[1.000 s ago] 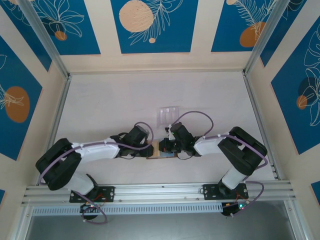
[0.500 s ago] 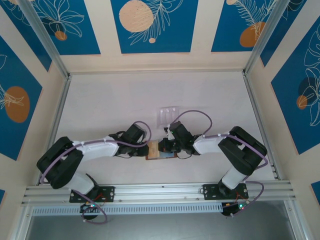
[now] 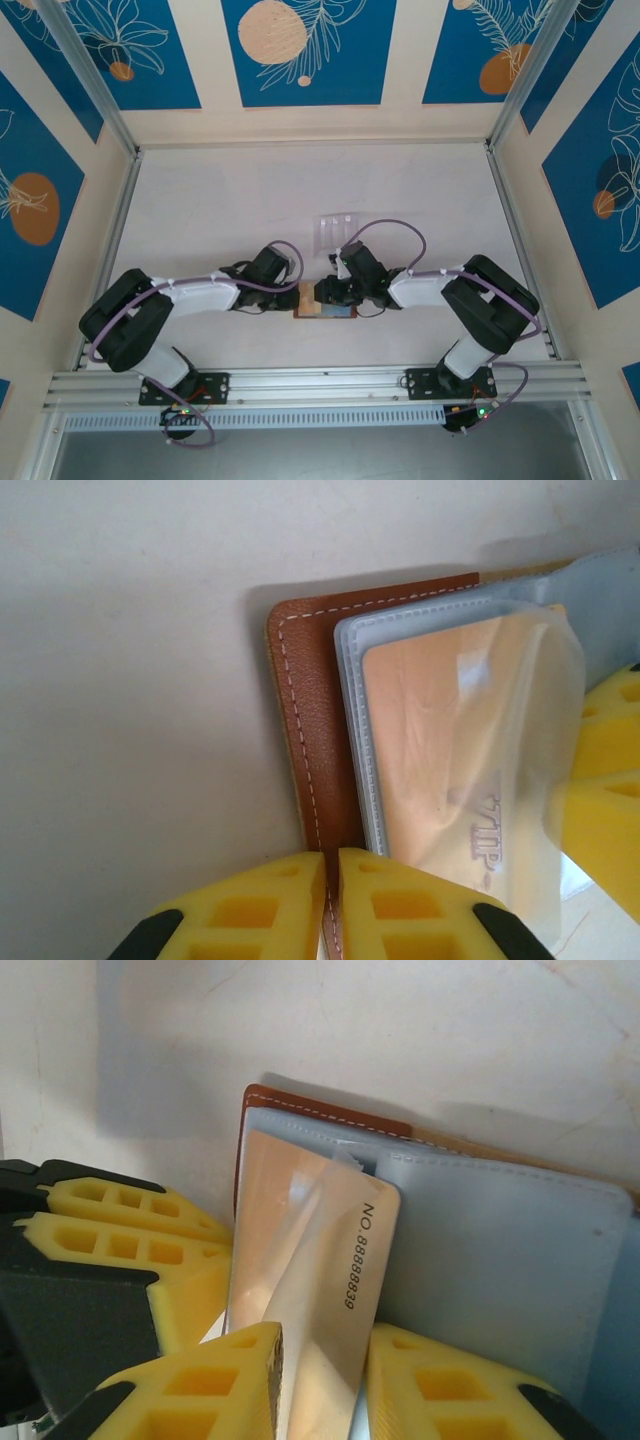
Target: Put the credit cards into the card holder
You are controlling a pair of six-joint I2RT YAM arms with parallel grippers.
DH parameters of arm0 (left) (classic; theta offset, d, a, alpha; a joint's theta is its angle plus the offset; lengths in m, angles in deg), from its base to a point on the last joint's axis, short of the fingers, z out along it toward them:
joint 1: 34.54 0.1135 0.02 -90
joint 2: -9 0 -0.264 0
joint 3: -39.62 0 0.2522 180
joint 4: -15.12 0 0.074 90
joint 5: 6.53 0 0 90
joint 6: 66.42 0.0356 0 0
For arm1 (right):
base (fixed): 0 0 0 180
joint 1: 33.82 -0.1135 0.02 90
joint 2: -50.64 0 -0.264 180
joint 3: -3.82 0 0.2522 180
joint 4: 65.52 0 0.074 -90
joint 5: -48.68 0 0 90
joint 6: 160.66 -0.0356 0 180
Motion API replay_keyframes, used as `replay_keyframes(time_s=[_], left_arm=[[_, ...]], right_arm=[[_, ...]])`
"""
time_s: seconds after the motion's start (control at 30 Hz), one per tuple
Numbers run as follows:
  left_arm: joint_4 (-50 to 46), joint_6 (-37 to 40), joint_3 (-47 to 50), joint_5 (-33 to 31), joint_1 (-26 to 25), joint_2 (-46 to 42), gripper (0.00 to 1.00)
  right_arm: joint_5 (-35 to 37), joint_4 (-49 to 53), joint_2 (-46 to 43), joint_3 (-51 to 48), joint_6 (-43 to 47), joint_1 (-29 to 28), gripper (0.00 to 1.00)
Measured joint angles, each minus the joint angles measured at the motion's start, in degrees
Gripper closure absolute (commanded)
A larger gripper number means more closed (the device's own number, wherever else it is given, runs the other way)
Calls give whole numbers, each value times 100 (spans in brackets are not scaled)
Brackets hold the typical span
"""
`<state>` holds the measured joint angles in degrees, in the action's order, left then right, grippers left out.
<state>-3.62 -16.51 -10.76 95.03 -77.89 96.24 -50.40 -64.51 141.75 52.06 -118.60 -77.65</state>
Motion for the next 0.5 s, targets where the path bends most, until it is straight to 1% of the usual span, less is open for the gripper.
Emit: replay_keyframes(time_s=[0.07, 0.13, 0.27, 0.37, 0.5], left_arm=[[129, -7, 13, 31, 0, 39, 88], [264, -9, 17, 63, 0, 90, 88], [511, -11, 26, 120, -4, 184, 88], [625, -33, 28, 157, -4, 227, 88], [695, -50, 48, 173, -4, 234, 88]], right_arm=[[-4, 146, -103, -2, 0, 28, 68], [11, 365, -284, -2, 20, 42, 62], [166, 1134, -1019, 74, 197, 33, 58], [468, 1930, -1517, 398, 343, 42, 57], [953, 2778, -2063, 741, 468, 87, 50]])
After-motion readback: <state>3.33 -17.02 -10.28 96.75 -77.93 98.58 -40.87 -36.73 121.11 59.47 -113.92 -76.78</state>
